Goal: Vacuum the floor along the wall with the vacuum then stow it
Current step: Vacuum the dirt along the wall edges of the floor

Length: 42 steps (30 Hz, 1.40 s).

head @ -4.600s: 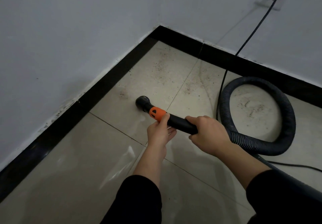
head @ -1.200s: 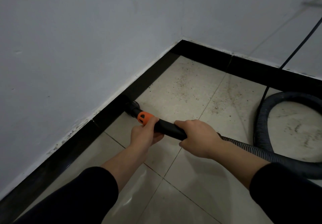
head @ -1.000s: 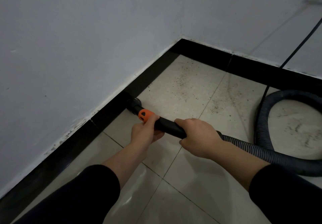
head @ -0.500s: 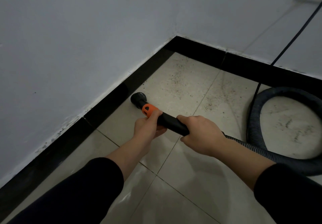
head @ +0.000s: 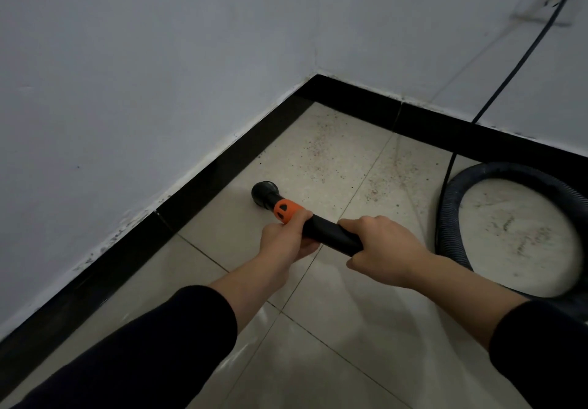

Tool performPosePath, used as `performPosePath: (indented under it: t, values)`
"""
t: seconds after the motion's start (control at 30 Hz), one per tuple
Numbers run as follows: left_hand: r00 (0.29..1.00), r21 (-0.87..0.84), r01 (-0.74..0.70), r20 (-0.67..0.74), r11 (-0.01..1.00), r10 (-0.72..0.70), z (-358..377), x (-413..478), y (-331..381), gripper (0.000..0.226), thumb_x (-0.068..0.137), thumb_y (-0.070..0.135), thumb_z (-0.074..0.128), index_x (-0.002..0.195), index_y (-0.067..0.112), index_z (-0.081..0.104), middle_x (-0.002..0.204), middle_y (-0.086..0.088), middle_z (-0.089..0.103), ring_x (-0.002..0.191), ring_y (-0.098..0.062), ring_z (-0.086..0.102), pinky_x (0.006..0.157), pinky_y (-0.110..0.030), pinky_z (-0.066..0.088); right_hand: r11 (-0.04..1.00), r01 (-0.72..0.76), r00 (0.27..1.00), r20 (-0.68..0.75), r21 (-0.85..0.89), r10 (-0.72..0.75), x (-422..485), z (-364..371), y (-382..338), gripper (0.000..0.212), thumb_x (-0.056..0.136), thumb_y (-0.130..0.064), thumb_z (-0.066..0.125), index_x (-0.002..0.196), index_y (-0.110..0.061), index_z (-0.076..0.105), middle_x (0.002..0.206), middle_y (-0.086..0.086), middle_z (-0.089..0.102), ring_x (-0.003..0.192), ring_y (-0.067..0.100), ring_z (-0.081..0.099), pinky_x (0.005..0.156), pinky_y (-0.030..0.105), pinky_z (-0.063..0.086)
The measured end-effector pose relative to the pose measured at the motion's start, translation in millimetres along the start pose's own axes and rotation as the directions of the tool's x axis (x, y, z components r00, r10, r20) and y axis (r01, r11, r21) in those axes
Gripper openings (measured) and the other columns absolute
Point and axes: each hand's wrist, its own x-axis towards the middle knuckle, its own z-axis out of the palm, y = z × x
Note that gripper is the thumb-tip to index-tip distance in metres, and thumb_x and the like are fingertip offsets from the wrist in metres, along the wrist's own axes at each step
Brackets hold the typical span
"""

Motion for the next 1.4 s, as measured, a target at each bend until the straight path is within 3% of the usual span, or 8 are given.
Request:
performPosePath:
  t: [0.13, 0.5, 0.8, 1.03, 1.23, 1.4]
  values:
    - [1.0, 0.006, 0.006, 0.022, 1.0, -0.006, 4, -5, -1, 0.029, 0.086, 0.023, 0.068, 0.104, 0.0, 0.061, 0.094, -0.017, 0.071, 0.077, -0.02, 0.072, 0.068, -0.026, 0.059, 1.0, 0.0, 1.0, 0.006, -0.029, 0.0, -6, -5, 2, 0.022, 0.075, -0.015, 0.057, 0.096, -0.021, 0.058, 0.07, -0.001, 0.053, 0.063, 0.019, 0.053, 0.05, 0.027, 0.034]
    - [0.987, 0.058, 0.049, 0.153, 0.997, -0.058, 9, -18, 1, 0.032, 0.088, 0.021, 0.067, 0.105, -0.005, 0.061, 0.093, -0.022, 0.071, 0.077, -0.022, 0.073, 0.062, -0.023, 0.058, 0.998, -0.038, 0.999, 0.022, -0.043, 0.039, -25, -14, 9, 0.017, 0.074, -0.016, 0.058, 0.091, -0.019, 0.058, 0.068, -0.001, 0.051, 0.061, 0.019, 0.051, 0.048, 0.026, 0.03]
    - [0.96, 0.063, 0.077, 0.264, 0.995, -0.091, 25, -27, -7, 0.029, 0.091, 0.018, 0.065, 0.105, -0.007, 0.06, 0.087, -0.02, 0.072, 0.074, -0.021, 0.074, 0.063, -0.022, 0.059, 0.994, -0.102, 0.994, 0.042, -0.025, 0.103, -43, -21, 24, 0.023, 0.073, -0.018, 0.063, 0.095, -0.02, 0.062, 0.076, 0.002, 0.059, 0.069, 0.022, 0.059, 0.052, 0.027, 0.039]
    - [0.922, 0.09, 0.073, 0.373, 0.993, -0.101, 35, -33, -14, 0.036, 0.094, 0.022, 0.061, 0.115, -0.006, 0.057, 0.099, -0.022, 0.071, 0.082, -0.02, 0.074, 0.069, -0.022, 0.059, 0.988, -0.156, 0.986, 0.056, -0.001, 0.156, -55, -28, 33, 0.029, 0.071, -0.018, 0.068, 0.1, -0.02, 0.066, 0.077, 0.003, 0.062, 0.072, 0.021, 0.061, 0.058, 0.029, 0.047]
    - [0.889, 0.136, 0.068, 0.441, 0.988, -0.122, 45, -42, -26, 0.023, 0.096, 0.024, 0.059, 0.104, 0.003, 0.062, 0.1, -0.018, 0.072, 0.091, -0.022, 0.072, 0.075, -0.025, 0.058, 0.971, -0.234, 0.959, 0.155, -0.044, 0.238, -66, -37, 41, 0.041, 0.062, -0.014, 0.075, 0.103, -0.019, 0.071, 0.074, 0.001, 0.064, 0.074, 0.021, 0.063, 0.057, 0.027, 0.048]
    - [0.884, 0.155, 0.083, 0.445, 0.984, -0.145, 56, -51, -36, 0.028, 0.096, 0.024, 0.059, 0.112, 0.001, 0.061, 0.104, -0.02, 0.07, 0.093, -0.023, 0.072, 0.077, -0.027, 0.058, 0.942, -0.305, 0.913, 0.237, -0.141, 0.331, -69, -45, 44, 0.031, 0.053, -0.012, 0.081, 0.08, -0.015, 0.064, 0.068, 0.0, 0.056, 0.065, 0.017, 0.057, 0.053, 0.023, 0.042]
